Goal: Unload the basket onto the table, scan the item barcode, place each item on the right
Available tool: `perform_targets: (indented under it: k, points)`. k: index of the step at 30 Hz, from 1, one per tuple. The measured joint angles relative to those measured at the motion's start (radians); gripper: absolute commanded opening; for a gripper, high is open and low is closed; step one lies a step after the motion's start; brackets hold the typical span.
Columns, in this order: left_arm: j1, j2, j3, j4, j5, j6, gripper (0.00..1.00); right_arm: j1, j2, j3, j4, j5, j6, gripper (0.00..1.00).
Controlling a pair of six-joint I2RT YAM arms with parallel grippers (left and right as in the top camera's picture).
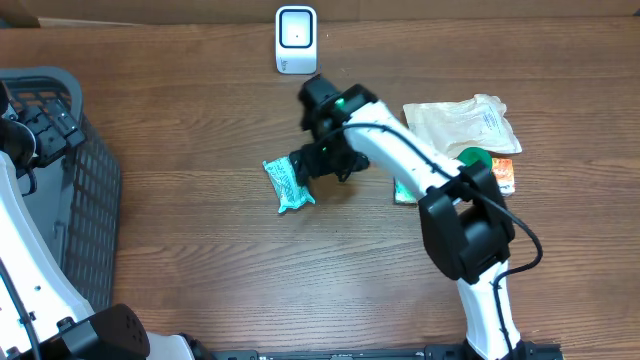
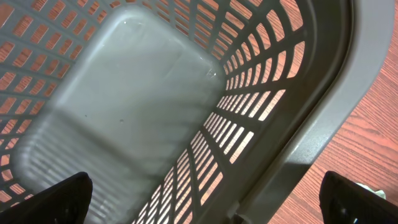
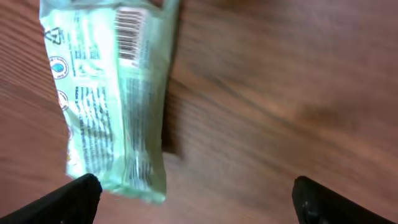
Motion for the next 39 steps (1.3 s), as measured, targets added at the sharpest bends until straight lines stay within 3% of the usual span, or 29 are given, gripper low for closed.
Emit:
perform_targets:
  k: [2,4,5,20,24,35,39]
  points:
    - [0.000,0.000,0.000,0.000,0.000,0.000,1.00,-0.021,0.000,0.000,0.013,-0.079,0.029,0.63]
    - [0.000,0.000,0.000,0.000,0.000,0.000,1.00,-0.026,0.000,0.000,0.045,-0.150,0.054,0.15]
    - [0.000,0.000,0.000,0.000,0.000,0.000,1.00,-0.019,0.000,0.000,0.058,-0.169,0.059,0.04]
    - [0.000,0.000,0.000,0.000,0.000,0.000,1.00,0.187,0.000,-0.019,0.254,-0.045,0.205,0.04]
    - [0.000,0.000,0.000,0.000,0.000,0.000,0.99,0.222,0.004,-0.042,0.243,-0.027,0.223,0.11]
    - [0.000,0.000,0.000,0.000,0.000,0.000,1.00,0.153,0.012,-0.050,0.113,0.045,0.227,0.11]
    - [0.000,0.000,0.000,0.000,0.000,0.000,1.00,0.133,0.012,-0.050,0.108,0.054,0.220,0.05]
